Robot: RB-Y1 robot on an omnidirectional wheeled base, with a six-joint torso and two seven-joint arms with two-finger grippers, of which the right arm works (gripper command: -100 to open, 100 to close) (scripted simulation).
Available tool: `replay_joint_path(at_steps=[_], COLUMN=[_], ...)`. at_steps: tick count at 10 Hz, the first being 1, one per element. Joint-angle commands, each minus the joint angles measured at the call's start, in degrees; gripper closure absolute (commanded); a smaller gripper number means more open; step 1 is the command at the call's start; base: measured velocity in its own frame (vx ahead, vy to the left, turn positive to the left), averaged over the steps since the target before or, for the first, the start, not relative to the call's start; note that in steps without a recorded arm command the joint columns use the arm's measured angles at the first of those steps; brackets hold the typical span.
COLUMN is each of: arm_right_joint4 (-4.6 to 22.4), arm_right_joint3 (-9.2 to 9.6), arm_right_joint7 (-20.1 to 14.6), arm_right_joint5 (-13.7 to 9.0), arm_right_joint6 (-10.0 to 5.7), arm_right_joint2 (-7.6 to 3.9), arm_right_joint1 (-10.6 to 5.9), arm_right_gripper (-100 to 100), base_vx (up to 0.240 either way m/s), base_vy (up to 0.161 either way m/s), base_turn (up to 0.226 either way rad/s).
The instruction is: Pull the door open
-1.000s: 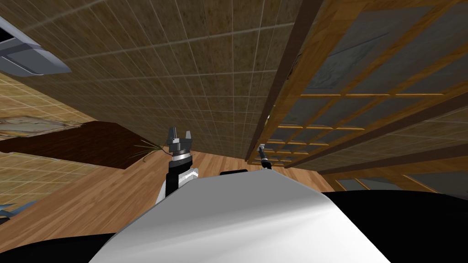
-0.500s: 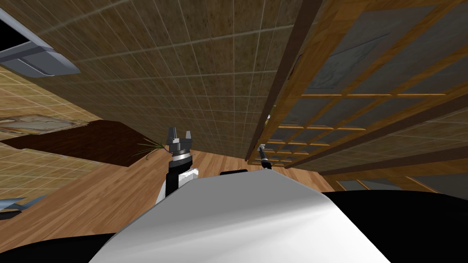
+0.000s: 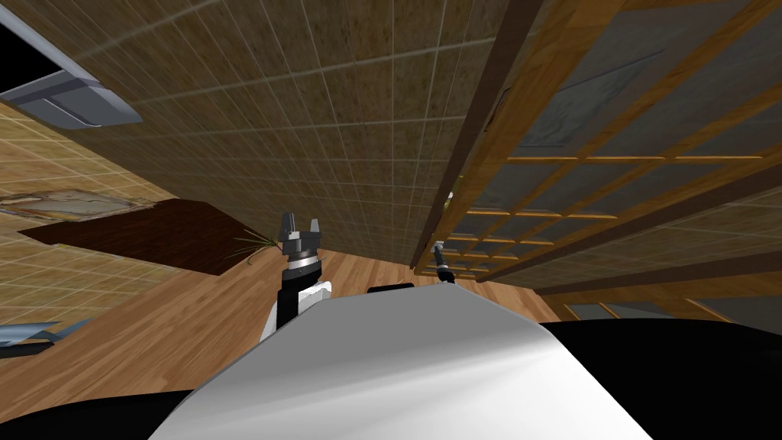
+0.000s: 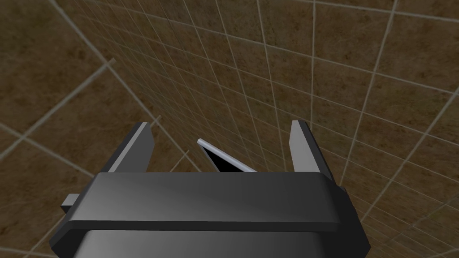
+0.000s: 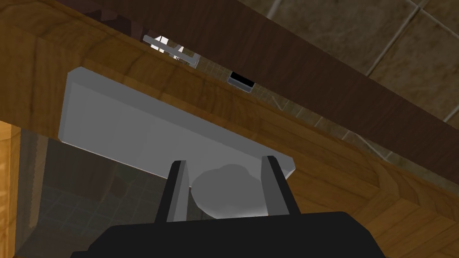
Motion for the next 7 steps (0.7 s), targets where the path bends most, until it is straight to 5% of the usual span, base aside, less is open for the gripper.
replay_joint_path(at_steps=[1,7], arm_right_joint4=[1.8,1.8], arm_right_joint3=[-0.59,1.14], arm_right_joint7=[-2.1,-9.3], arm_right_joint5=[-1.0,-3.2], arm_right_joint6=[-1.18,-1.22], arm_right_joint2=[-1.19,-1.79], arm_right_joint1=[-1.37,-1.31], arm_right_gripper=[100,100], base_vx=[-0.028,-0.016], base_vy=[-0.015,-0.003], base_turn=[0.019,0.024])
